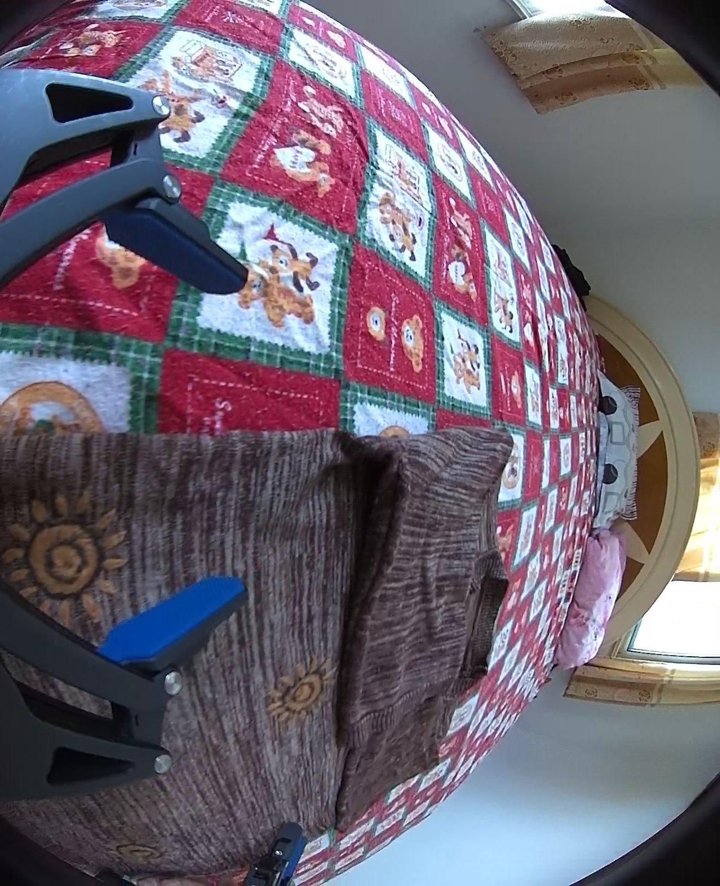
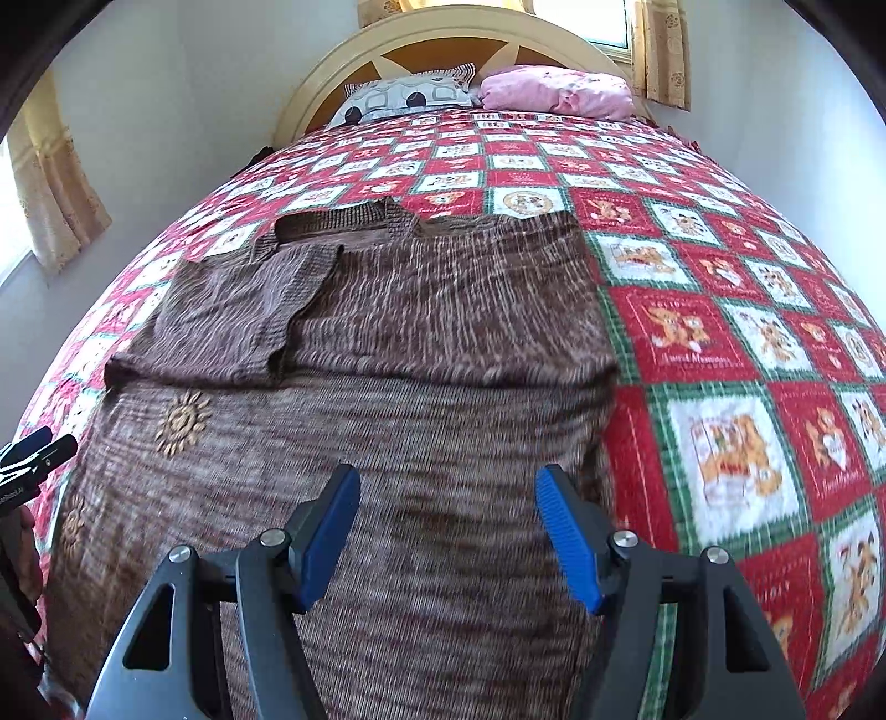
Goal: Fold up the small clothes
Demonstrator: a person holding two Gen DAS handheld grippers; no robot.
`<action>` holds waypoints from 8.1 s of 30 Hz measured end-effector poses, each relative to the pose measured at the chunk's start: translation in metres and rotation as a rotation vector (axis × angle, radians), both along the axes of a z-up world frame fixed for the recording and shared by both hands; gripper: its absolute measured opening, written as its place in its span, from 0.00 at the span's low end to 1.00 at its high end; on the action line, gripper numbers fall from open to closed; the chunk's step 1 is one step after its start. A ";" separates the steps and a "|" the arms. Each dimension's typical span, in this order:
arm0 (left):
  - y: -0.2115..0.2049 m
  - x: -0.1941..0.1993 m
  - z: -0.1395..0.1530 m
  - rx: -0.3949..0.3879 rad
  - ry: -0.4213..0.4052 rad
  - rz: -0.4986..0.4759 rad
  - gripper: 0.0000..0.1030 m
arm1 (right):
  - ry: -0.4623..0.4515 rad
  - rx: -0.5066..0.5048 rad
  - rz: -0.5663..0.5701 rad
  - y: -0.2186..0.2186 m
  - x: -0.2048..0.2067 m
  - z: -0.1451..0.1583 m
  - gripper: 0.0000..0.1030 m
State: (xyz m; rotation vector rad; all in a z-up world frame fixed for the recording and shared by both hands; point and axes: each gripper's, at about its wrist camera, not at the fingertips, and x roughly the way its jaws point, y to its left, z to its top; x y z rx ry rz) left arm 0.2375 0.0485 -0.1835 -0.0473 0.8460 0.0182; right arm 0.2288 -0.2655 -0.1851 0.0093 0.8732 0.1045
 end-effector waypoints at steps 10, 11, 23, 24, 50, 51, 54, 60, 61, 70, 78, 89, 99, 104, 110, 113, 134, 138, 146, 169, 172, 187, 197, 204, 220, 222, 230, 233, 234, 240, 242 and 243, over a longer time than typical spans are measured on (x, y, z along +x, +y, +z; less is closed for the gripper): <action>-0.014 -0.029 0.002 -0.014 -0.007 -0.033 1.00 | -0.009 0.006 -0.002 -0.001 -0.030 0.000 0.65; -0.016 -0.033 0.002 -0.016 -0.009 -0.038 1.00 | -0.009 0.005 -0.001 -0.001 -0.034 0.000 0.65; -0.026 -0.063 0.009 -0.026 -0.034 -0.075 1.00 | -0.020 0.014 0.003 0.000 -0.071 -0.001 0.65; -0.026 -0.066 0.010 -0.027 -0.037 -0.076 1.00 | -0.020 0.014 0.004 0.001 -0.074 -0.001 0.65; -0.043 -0.127 0.010 -0.009 -0.070 -0.153 1.00 | -0.016 0.002 0.031 0.010 -0.150 -0.006 0.65; -0.044 -0.129 0.010 -0.008 -0.072 -0.154 1.00 | -0.016 -0.001 0.033 0.009 -0.151 -0.007 0.65; -0.045 -0.133 0.010 0.002 -0.074 -0.159 1.00 | -0.011 -0.010 0.030 0.008 -0.157 -0.010 0.65; -0.041 -0.148 0.009 0.018 -0.082 -0.171 1.00 | -0.005 -0.008 0.028 0.005 -0.170 -0.013 0.65; -0.040 -0.151 0.007 0.028 -0.084 -0.172 1.00 | -0.003 -0.012 0.030 0.005 -0.172 -0.014 0.65; -0.007 -0.176 -0.008 0.046 -0.065 -0.118 1.00 | -0.017 -0.016 0.031 -0.003 -0.199 -0.019 0.65; -0.010 -0.183 -0.016 -0.029 -0.022 -0.161 0.86 | -0.002 -0.028 0.037 -0.017 -0.232 -0.025 0.65; -0.020 -0.194 -0.025 -0.053 -0.006 -0.183 0.53 | 0.007 0.043 -0.037 -0.051 -0.249 -0.027 0.65; -0.019 -0.198 -0.024 -0.064 0.000 -0.187 0.43 | 0.014 0.112 -0.019 -0.056 -0.252 -0.027 0.65; -0.023 -0.199 -0.027 -0.071 -0.016 -0.202 0.50 | 0.003 0.132 0.024 -0.044 -0.251 -0.029 0.62; -0.018 -0.200 -0.026 -0.139 -0.018 -0.258 0.10 | -0.008 0.081 0.039 -0.039 -0.250 -0.031 0.19; -0.012 -0.200 -0.023 -0.180 -0.012 -0.274 0.09 | -0.016 0.151 0.047 -0.050 -0.252 -0.028 0.05; 0.023 -0.188 0.037 -0.414 -0.202 -0.297 0.08 | -0.241 0.411 0.071 -0.064 -0.252 0.051 0.05; 0.029 -0.171 0.049 -0.445 -0.232 -0.277 0.08 | -0.286 0.417 0.075 -0.063 -0.236 0.070 0.05; 0.024 -0.115 0.074 -0.448 -0.268 -0.269 0.08 | -0.297 0.444 0.049 -0.065 -0.173 0.091 0.05; 0.010 0.108 0.067 -0.354 -0.159 -0.229 0.08 | -0.180 0.452 -0.064 -0.080 0.065 0.098 0.04; 0.005 0.133 0.057 -0.347 -0.131 -0.227 0.08 | -0.137 0.459 -0.085 -0.083 0.093 0.086 0.04; 0.017 0.202 0.018 -0.326 -0.033 -0.093 0.22 | 0.049 0.418 -0.246 -0.110 0.204 0.029 0.48; -0.001 0.152 0.029 -0.140 -0.067 -0.190 0.53 | 0.031 0.269 0.103 -0.018 0.162 0.041 0.63; -0.031 0.165 0.023 0.035 -0.062 -0.237 0.53 | -0.014 0.149 0.094 -0.003 0.158 0.031 0.63; -0.029 0.216 -0.003 -0.021 0.042 -0.329 0.07 | 0.014 0.070 -0.035 -0.073 0.201 0.011 0.45; -0.021 0.213 0.001 -0.060 0.013 -0.298 0.02 | 0.011 0.055 -0.036 -0.070 0.207 0.008 0.13; 0.018 0.224 -0.015 -0.263 0.072 -0.151 0.03 | 0.022 0.056 -0.133 -0.077 0.211 0.006 0.03; 0.024 0.221 -0.017 -0.301 0.057 -0.110 0.04 | 0.028 0.082 -0.164 -0.084 0.211 0.003 0.04; 0.026 0.220 -0.018 -0.308 0.054 -0.099 0.05 | 0.024 0.078 -0.159 -0.083 0.210 0.003 0.04; 0.022 0.208 -0.019 -0.244 0.016 -0.108 0.06 | -0.066 -0.001 -0.124 -0.059 0.196 0.031 0.43; 0.023 0.207 -0.021 -0.240 0.010 -0.104 0.06 | -0.093 0.022 0.015 -0.032 0.191 0.042 0.44; 0.023 0.207 -0.021 -0.240 0.008 -0.100 0.07 | -0.091 -0.002 0.060 -0.021 0.190 0.043 0.44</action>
